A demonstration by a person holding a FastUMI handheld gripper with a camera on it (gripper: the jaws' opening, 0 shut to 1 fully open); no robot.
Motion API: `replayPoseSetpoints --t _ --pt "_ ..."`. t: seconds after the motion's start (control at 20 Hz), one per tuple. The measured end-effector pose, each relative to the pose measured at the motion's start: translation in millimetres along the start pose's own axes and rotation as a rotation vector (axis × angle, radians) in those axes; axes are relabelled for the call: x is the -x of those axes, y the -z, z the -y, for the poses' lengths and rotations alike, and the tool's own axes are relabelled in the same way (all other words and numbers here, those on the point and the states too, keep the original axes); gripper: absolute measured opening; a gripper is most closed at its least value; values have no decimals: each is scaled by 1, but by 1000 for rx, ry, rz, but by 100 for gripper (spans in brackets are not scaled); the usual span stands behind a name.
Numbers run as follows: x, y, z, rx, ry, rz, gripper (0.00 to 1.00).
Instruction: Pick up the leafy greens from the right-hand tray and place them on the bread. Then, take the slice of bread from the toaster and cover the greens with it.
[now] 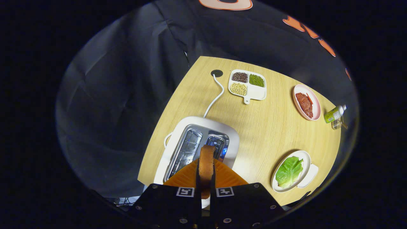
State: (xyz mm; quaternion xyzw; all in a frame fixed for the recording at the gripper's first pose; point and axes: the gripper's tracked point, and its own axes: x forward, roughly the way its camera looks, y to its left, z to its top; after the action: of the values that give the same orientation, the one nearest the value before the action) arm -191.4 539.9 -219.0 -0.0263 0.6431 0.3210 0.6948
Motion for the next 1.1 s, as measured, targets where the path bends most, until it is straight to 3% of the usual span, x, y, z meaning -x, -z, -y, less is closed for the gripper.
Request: replayPoseSetpoints --t 0.3,0.6,0.8,1.1 --pt "56 -11 20 -75 -132 99 10" --pt "99 -15 77 -176 -188 212 10" --pt "96 15 137 -210 -176 218 10" --pt "65 88 215 -300 -156 116 10"
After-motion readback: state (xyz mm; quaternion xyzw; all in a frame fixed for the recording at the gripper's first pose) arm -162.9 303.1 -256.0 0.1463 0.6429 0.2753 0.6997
